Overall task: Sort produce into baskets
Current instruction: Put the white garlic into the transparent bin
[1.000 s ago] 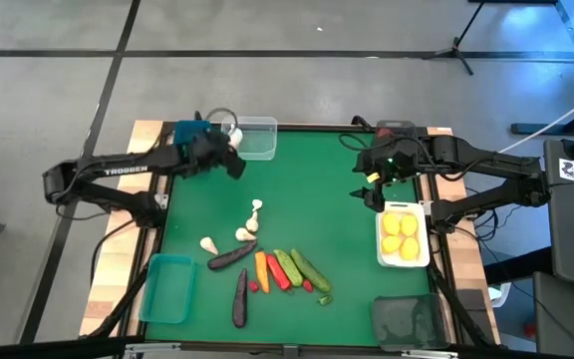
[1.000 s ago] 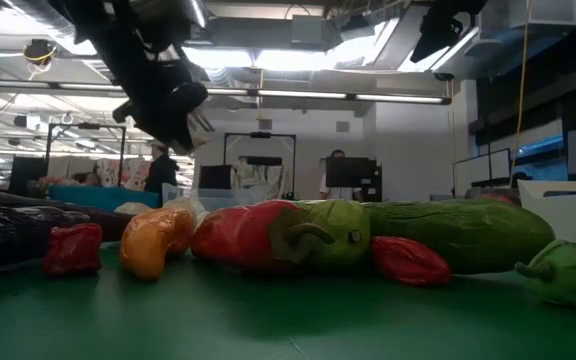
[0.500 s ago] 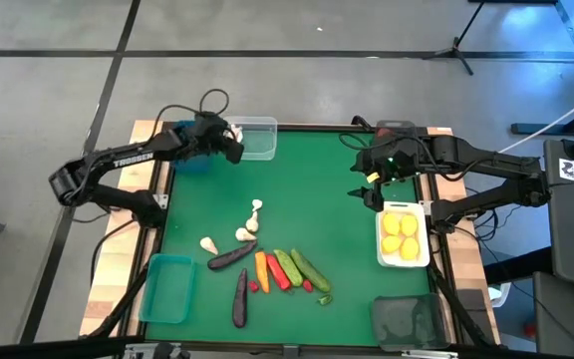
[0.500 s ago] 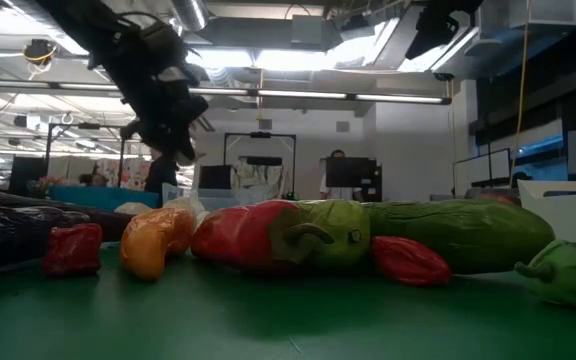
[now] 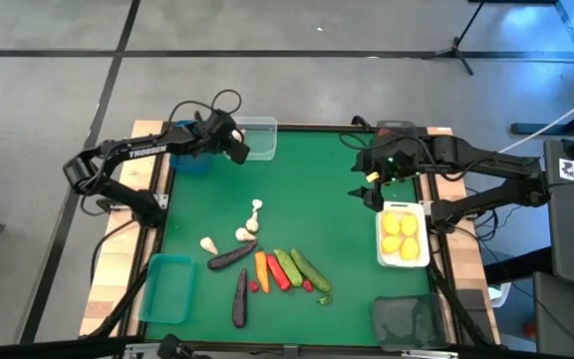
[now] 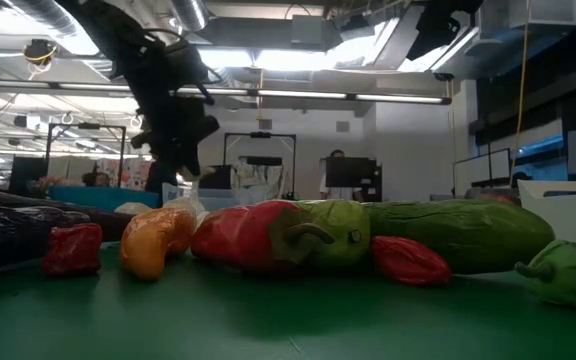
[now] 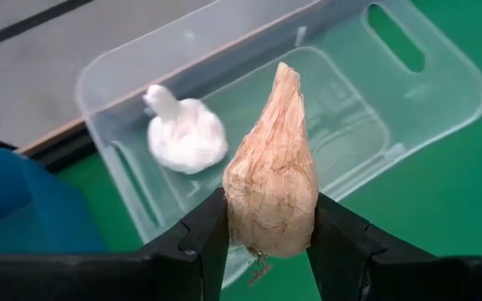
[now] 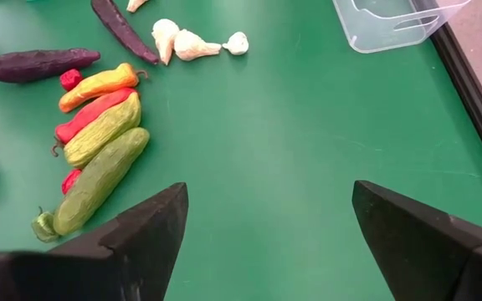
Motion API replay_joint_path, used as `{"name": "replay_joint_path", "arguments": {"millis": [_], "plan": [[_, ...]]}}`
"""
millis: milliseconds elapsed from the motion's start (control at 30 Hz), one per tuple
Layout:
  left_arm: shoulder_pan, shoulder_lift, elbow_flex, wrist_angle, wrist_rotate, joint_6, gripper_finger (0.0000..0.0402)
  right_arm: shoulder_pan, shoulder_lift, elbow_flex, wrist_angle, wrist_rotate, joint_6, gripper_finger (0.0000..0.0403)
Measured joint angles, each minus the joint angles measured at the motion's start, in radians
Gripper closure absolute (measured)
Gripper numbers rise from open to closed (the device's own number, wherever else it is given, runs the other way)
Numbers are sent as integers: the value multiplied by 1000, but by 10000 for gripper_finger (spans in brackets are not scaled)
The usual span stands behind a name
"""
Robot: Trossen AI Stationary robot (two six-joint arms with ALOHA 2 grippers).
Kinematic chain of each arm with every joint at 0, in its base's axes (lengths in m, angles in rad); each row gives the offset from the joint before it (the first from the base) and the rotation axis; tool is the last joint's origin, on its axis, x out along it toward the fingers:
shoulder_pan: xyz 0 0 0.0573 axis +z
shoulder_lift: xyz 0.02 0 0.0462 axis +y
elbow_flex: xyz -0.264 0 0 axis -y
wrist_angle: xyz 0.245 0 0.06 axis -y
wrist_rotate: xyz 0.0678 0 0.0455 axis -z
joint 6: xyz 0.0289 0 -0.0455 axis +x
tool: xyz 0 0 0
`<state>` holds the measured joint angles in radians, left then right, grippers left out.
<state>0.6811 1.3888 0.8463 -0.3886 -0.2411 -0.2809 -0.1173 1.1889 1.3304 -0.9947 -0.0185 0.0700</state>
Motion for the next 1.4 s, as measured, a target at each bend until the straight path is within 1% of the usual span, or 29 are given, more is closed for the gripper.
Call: {"name": "replay_joint_path", "arguments": {"millis": [133, 400, 467, 567, 667, 800, 933, 1033, 1200, 1333, 1400], "plan": [[0, 0, 0, -7, -12, 40, 253, 0, 0, 0, 0, 0, 0, 68], [0, 0, -3, -34, -18, 105, 196, 0, 0, 0, 0, 0, 2, 68], [0, 0, -3, -34, -34, 105, 185, 0, 0, 0, 1, 0, 3, 68], [0, 0, -3, -34, -60, 102, 176, 0, 0, 0, 0, 0, 3, 68], [-16, 0, -3, -34, -26, 130, 174, 0, 0, 0, 0, 0, 3, 68], [-79, 0, -3, -33, 100, 157, 177, 0, 0, 0, 0, 0, 3, 68], [-183, 0, -3, -55, 219, 256, 185, 0, 0, 0, 0, 0, 3, 68], [-271, 0, -3, -72, 241, 328, 190, 0, 0, 0, 0, 0, 3, 68], [-395, 0, -4, -72, 239, 376, 191, 0, 0, 0, 0, 0, 5, 68], [-468, 0, -4, -63, 245, 414, 192, 0, 0, 0, 0, 0, 11, 68], [-491, 0, -4, -55, 284, 433, 192, 0, 0, 0, -1, 0, 11, 68]]}}
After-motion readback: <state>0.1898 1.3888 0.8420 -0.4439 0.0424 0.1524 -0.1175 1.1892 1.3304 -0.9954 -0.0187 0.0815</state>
